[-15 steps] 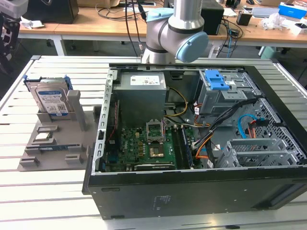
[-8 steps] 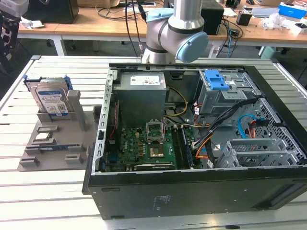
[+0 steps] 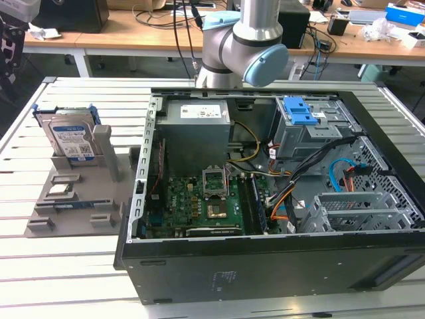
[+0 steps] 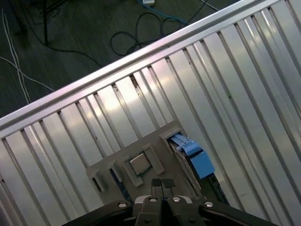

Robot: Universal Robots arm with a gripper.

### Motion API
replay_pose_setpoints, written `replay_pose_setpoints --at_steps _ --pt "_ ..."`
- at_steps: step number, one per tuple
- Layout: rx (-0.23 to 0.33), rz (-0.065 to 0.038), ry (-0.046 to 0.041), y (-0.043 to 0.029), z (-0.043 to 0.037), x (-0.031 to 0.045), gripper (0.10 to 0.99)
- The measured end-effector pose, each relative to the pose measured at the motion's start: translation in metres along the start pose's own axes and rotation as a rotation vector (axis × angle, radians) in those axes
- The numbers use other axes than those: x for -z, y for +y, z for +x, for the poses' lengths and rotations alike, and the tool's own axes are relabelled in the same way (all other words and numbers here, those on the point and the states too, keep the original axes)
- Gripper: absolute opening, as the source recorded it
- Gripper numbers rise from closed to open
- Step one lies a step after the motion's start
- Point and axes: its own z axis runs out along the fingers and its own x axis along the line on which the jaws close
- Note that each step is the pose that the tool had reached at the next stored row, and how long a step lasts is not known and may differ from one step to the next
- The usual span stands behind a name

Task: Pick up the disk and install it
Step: 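Pick up the disk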

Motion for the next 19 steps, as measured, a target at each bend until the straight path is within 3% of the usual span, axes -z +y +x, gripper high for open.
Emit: replay_pose_setpoints --at_steps 19 --pt "0.123 -0.003 0.0016 0.0 0.0 0.0 0.106"
